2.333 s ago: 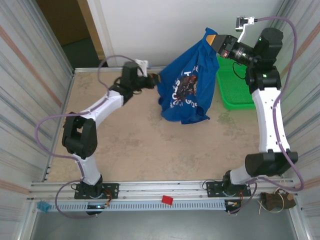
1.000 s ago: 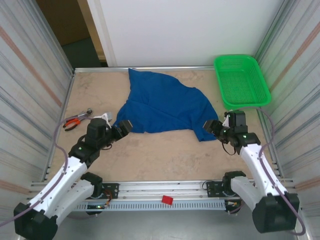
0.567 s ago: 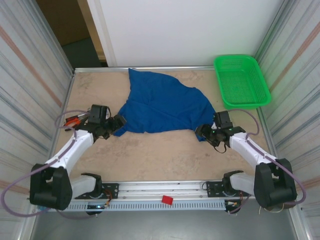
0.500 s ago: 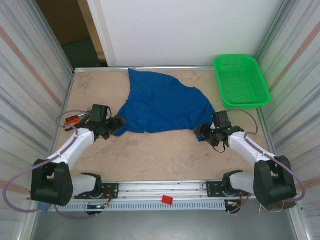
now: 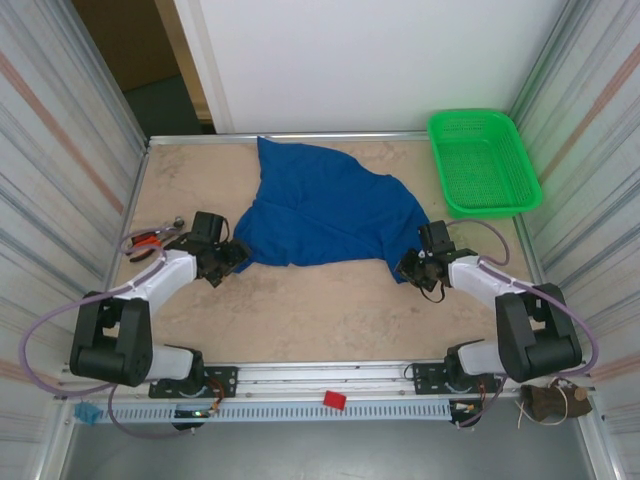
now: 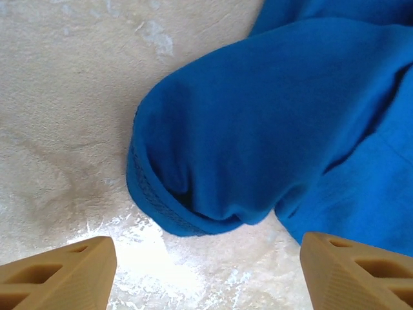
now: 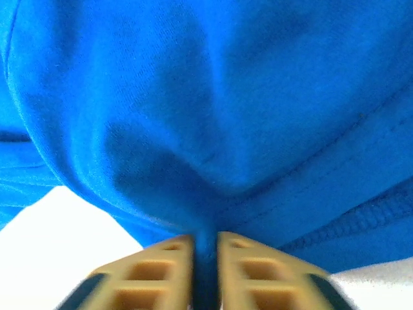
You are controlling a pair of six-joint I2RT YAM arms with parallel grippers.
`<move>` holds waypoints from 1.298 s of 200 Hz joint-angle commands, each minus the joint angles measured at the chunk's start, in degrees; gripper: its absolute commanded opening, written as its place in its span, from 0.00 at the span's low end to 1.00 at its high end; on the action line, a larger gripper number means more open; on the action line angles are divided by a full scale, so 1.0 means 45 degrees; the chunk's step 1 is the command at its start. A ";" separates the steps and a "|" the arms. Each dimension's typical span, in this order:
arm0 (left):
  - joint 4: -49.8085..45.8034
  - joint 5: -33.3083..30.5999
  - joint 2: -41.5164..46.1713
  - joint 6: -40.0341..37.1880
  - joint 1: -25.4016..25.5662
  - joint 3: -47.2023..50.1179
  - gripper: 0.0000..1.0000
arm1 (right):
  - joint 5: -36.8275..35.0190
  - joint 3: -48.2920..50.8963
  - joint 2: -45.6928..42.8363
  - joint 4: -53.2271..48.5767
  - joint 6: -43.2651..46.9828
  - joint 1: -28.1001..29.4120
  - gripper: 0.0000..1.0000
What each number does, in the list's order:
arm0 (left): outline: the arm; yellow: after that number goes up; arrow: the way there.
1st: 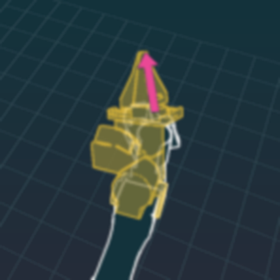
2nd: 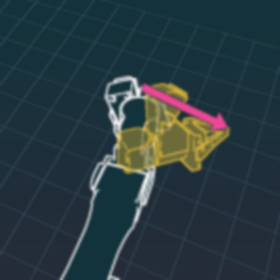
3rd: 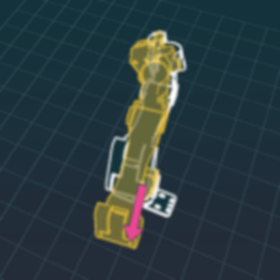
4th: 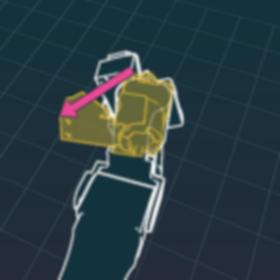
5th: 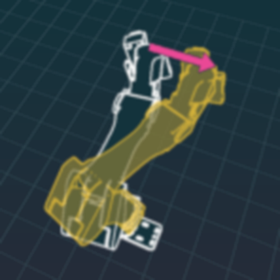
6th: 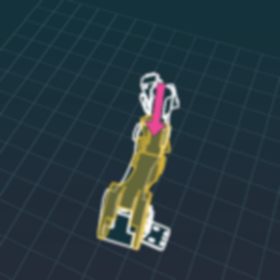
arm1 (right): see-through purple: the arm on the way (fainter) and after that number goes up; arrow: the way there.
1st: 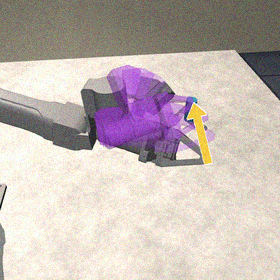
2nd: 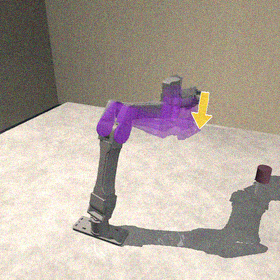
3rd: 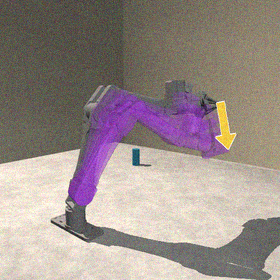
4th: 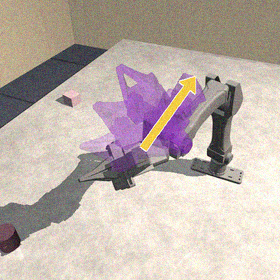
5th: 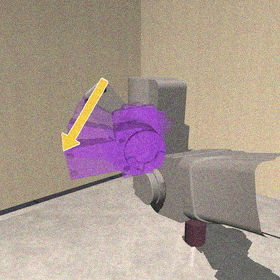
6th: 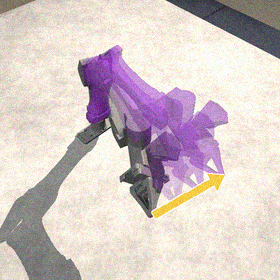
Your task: Fold the inside-out t-shirt
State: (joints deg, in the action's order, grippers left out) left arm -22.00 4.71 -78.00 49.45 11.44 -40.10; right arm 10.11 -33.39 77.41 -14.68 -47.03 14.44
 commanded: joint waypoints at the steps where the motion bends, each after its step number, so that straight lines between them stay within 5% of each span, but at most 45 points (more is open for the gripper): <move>1: 0.0210 -0.0405 -0.0329 0.0406 0.0241 -0.0043 0.73 | -0.0173 -0.0188 -0.0277 0.0024 0.0072 0.0059 0.00; 43: 0.0709 -0.0856 -0.1157 0.0647 0.0368 -0.0191 0.61 | 0.0164 -0.0712 -0.1816 -0.0950 0.0586 -0.0642 0.00; 71: 0.0564 -0.0774 -0.1710 -0.0384 -0.0002 -0.1199 0.00 | 0.0949 -0.1412 -0.2863 -0.1761 0.1148 -0.1898 0.00; 156: -0.1713 -0.1538 0.1117 -0.3598 -0.1798 -0.4501 0.00 | 0.2572 -0.3467 -0.5307 -0.3447 0.1974 -0.7216 0.00; 226: -0.1212 -0.1049 0.3445 -0.3725 -0.2170 -0.4172 0.00 | 0.3162 -0.3539 -0.5224 -0.3256 0.1791 -0.7462 0.00; 259: -0.1274 -0.0309 0.3040 -0.3889 -0.2261 -0.5431 0.00 | 0.3183 -0.4246 -0.5011 -0.3183 0.1573 -0.7394 0.00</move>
State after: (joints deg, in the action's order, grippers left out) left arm -29.23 1.91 -63.31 33.61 2.48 -60.18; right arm 24.16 -48.82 54.59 -30.06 -39.86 -18.48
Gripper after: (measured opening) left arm 0.046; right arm 0.042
